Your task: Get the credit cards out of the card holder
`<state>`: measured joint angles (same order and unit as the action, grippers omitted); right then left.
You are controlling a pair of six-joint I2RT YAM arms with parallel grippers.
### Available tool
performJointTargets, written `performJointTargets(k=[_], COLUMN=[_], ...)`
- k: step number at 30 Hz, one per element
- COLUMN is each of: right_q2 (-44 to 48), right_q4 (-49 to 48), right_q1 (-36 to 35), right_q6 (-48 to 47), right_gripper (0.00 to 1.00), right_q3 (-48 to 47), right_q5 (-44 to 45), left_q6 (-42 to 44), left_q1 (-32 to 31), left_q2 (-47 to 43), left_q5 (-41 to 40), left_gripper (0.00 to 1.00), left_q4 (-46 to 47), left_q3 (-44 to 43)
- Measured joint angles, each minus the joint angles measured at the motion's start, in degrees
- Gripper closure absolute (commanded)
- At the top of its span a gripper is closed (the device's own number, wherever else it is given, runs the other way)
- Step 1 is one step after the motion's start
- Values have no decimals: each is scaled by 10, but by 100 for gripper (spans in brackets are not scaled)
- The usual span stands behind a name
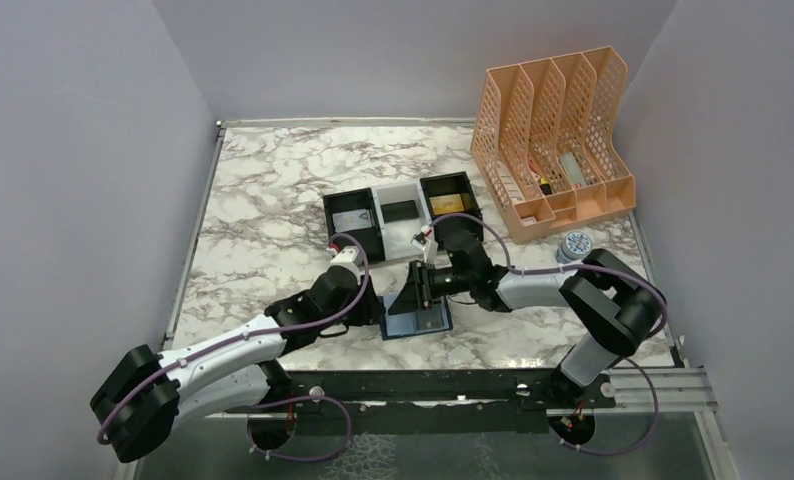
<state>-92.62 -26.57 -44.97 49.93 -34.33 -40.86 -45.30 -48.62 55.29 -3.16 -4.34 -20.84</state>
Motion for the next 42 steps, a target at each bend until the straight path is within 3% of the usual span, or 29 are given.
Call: performJointTargets(k=[7,14,19,32,42], right_q2=[0,182,213,199,167], right_q4=[25,166,253,299,284], right_q1=[-19,-21,-19,-19,-19], right_q6=[-10,-50,-73,-74,-74], right_gripper=[65,63,63,63,64], right_q3=[-2,25,36,63,63], right_q5=[24,232,334,337,314], left_q6=[-9,-1,13,28,28], left_q1=[-1,-2,-2,-3,-3], left_q2=[-37,-43,-1,101,111], left_q5=[-15,12,46,59,59], left_gripper=[48,46,45,48,66], left_q4=[-26,3,41,51,51], left_q3=[3,4,-1,-23,-20])
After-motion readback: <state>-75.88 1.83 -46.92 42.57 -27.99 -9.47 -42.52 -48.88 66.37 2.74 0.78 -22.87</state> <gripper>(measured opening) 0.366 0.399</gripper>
